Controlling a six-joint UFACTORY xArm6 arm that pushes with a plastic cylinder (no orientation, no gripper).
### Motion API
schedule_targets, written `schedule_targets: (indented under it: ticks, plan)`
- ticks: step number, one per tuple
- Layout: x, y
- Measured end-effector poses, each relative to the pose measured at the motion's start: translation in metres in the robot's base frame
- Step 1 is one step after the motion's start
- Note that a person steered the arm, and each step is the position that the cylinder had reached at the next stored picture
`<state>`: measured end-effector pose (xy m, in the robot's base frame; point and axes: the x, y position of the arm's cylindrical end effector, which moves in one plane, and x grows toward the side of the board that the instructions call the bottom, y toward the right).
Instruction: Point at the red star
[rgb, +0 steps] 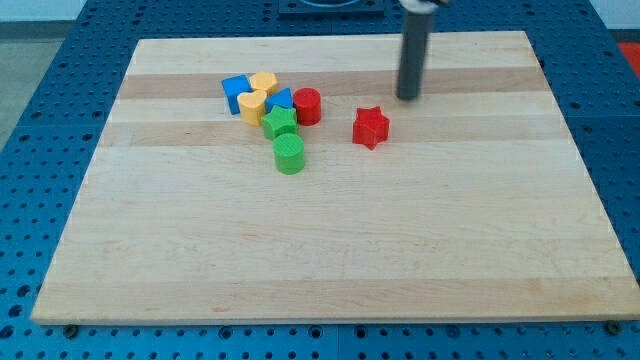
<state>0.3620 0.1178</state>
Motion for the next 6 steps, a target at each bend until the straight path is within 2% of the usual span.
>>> schedule_targets:
  ticks: [2,3,4,6]
  plan:
    - [0.052,0.009]
    - [0.111,0.007]
    - [0.087,-0.026]
    - [0.078,-0.068]
